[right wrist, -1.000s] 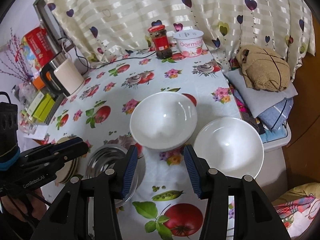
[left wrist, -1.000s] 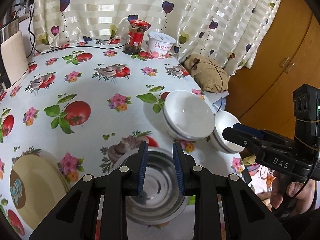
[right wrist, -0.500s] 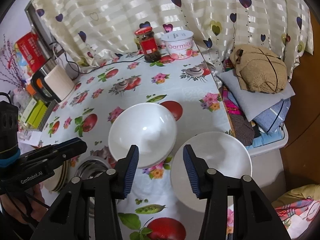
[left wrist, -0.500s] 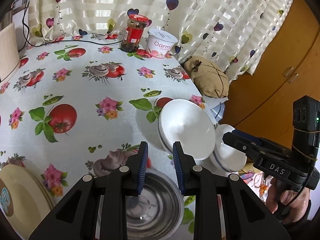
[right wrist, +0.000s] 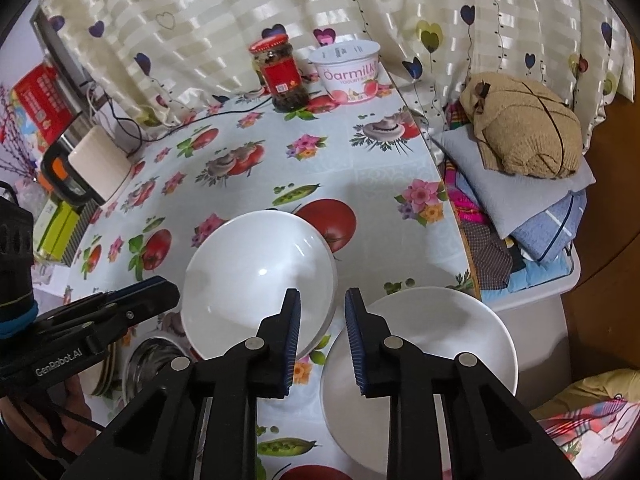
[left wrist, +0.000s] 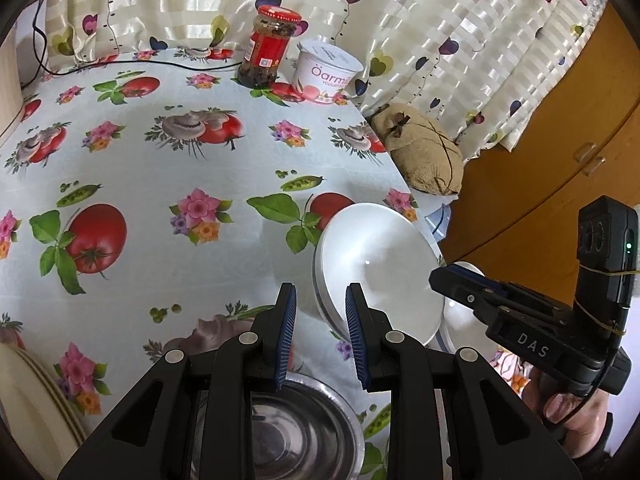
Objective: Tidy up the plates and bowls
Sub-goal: 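Grasp a white bowl with the right tool and lower it into the steel bowl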
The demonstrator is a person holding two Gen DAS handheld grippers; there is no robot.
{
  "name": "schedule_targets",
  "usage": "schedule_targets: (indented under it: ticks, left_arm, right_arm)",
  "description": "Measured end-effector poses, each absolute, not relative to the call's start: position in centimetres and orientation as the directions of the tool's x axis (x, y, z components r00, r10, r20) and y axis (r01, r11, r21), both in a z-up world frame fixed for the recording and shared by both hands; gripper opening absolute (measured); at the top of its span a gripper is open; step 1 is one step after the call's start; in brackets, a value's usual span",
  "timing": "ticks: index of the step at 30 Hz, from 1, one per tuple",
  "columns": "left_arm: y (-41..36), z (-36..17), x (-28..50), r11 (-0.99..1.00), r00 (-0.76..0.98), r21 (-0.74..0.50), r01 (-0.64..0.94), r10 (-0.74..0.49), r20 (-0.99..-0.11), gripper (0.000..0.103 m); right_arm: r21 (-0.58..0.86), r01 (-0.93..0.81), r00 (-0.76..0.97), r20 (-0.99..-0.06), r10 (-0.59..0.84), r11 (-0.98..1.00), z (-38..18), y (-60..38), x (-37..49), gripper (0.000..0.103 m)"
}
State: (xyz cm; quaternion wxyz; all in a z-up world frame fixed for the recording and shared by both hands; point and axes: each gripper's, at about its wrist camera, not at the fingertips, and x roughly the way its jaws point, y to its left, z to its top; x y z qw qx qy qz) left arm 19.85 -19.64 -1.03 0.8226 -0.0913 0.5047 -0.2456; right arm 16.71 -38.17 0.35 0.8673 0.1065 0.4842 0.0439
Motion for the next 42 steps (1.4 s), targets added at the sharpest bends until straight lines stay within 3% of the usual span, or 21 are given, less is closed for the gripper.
schedule_targets:
  ticks: [16, 26, 42]
  left_arm:
    - [-20.7, -2.4, 20.3, 0.865, 0.340, -0.397, 0.308, -0.490, -0.803, 0.024]
    - [-20.9, -2.0, 20.1, 0.873, 0.349, -0.374, 0.314, -0.473, -0.809, 0.017]
    - [-18.9, 0.6, 18.7, 0.882, 0.397, -0.367, 0.296, -0.463, -0.792, 0.017]
  right_arm:
    - [0.224, 0.028, 0.513, -0.840, 0.179, 0.974, -0.8, -38.1, 17.5, 0.011]
    - [0.225, 0.029, 0.514, -0.839, 0.179, 0.974, -0.8, -38.1, 17.6, 0.011]
    - [0.218, -0.001, 0.548, -0.816, 0.183, 0.976, 1.9, -36.0, 16.6, 0.011]
